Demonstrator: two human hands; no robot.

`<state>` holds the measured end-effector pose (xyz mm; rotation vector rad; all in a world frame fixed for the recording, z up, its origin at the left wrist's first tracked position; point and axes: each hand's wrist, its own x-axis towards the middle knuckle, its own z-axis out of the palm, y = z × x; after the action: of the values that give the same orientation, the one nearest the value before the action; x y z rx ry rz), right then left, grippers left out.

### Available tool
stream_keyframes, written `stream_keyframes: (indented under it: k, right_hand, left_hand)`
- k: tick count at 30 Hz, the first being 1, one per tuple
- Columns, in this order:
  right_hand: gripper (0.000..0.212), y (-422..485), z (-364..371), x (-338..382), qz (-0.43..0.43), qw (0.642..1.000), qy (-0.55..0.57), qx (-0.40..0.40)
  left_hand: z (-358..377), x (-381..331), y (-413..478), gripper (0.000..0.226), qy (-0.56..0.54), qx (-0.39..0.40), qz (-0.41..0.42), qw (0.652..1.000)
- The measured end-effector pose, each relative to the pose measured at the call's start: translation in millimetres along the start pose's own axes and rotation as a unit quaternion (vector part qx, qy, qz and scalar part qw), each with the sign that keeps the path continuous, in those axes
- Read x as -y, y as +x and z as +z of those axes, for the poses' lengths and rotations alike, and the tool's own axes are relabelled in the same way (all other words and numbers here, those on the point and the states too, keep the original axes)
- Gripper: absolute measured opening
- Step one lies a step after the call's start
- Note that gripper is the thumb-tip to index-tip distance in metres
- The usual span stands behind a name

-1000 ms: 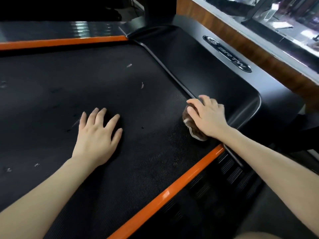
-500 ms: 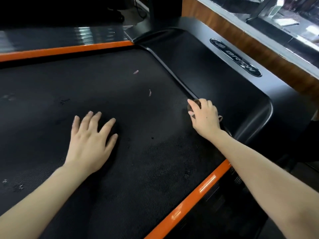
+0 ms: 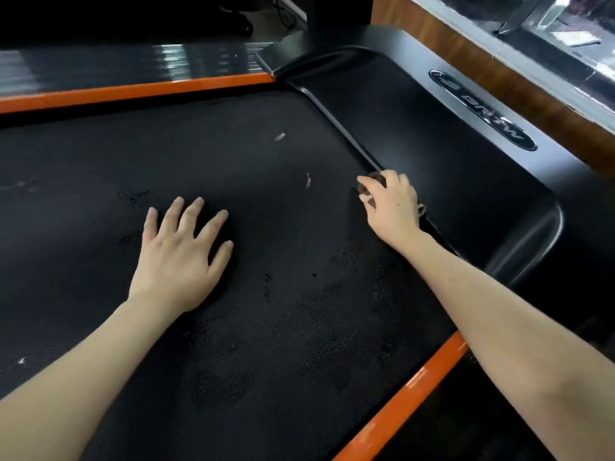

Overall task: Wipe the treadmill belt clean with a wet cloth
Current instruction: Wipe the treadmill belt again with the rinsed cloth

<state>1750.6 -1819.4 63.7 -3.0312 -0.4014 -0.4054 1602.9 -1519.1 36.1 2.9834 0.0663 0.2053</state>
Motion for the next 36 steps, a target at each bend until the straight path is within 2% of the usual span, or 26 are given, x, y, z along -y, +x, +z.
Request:
stream_keyframes:
  k: [1, 3, 5, 6, 8, 11, 16, 18, 21, 24, 26, 29, 31, 33, 36]
  right_hand:
    - [0.040, -5.3, 0.1, 7.9, -0.005, 1.000, 0.001, -0.009]
    - [0.046, -36.9, -4.9, 29.6, -0.108, 0.993, 0.037, -0.029]
    - [0.053, -80.3, -15.1, 48.0, -0.225, 0.970, 0.085, 0.019]
    - [0.054, -92.4, -21.5, 50.9, -0.253, 0.961, 0.105, 0.048]
    - [0.057, -94.4, -32.7, 47.2, -0.246, 0.959, 0.129, 0.063]
    - [0.052, -89.6, -34.4, 38.0, -0.221, 0.974, 0.052, 0.000]
    - [0.032, -74.4, -18.2, 34.1, -0.337, 0.938, 0.081, -0.026]
    - [0.030, -33.3, -9.1, 21.5, -0.280, 0.957, 0.063, -0.043]
    - [0.029, 25.2, 7.8, 12.6, -0.079, 0.995, -0.007, -0.056]
    - [0.026, 40.6, 12.7, 27.4, 0.042, 0.998, -0.019, -0.039]
    - [0.029, 18.9, 7.5, 45.1, 0.006, 0.998, 0.028, -0.052]
    - [0.031, -46.0, 1.9, 71.6, -0.207, 0.967, 0.142, -0.047]
    - [0.030, -47.6, 1.4, 68.8, -0.293, 0.941, 0.165, -0.037]
    - [0.030, -15.1, 9.5, 55.5, -0.279, 0.950, 0.128, -0.059]
    - [0.025, 49.1, 22.1, 36.1, -0.099, 0.991, 0.036, -0.081]
  left_hand:
    - [0.7, -0.5, 0.1, 0.066, 0.001, -0.001, 0.002, 1.000]
    - [1.5, -0.5, -0.4, 0.065, 0.003, -0.002, 0.002, 1.000]
    - [1.3, 0.6, -0.6, 0.065, 0.003, -0.005, 0.001, 1.000]
    - [1.1, 0.6, -1.4, 0.065, 0.003, -0.004, 0.003, 1.000]
    - [0.1, 0.9, -1.6, 0.065, 0.000, -0.001, -0.001, 1.000]
    - [-1.1, 0.7, -1.3, 0.065, -0.001, 0.006, -0.006, 1.000]
    - [-5.3, 0.2, 0.3, 0.067, 0.000, 0.027, -0.007, 1.000]
    - [-7.6, 0.7, 1.6, 0.069, -0.002, 0.028, -0.009, 1.000]
    - [-13.8, 3.9, 10.1, 0.066, 0.006, 0.014, 0.002, 1.000]
    - [-16.5, 11.5, 27.5, 0.064, 0.027, 0.000, 0.005, 1.000]
    - [-13.2, 14.0, 35.6, 0.066, 0.030, 0.011, 0.000, 0.999]
    - [-1.5, 14.2, 38.3, 0.065, 0.023, 0.001, -0.016, 1.000]
    - [0.8, 14.0, 37.1, 0.063, 0.019, -0.008, -0.017, 1.000]
    - [1.7, 14.8, 36.9, 0.063, 0.021, -0.009, -0.019, 1.000]
    - [2.5, 14.1, 38.2, 0.064, 0.023, -0.006, -0.019, 1.000]
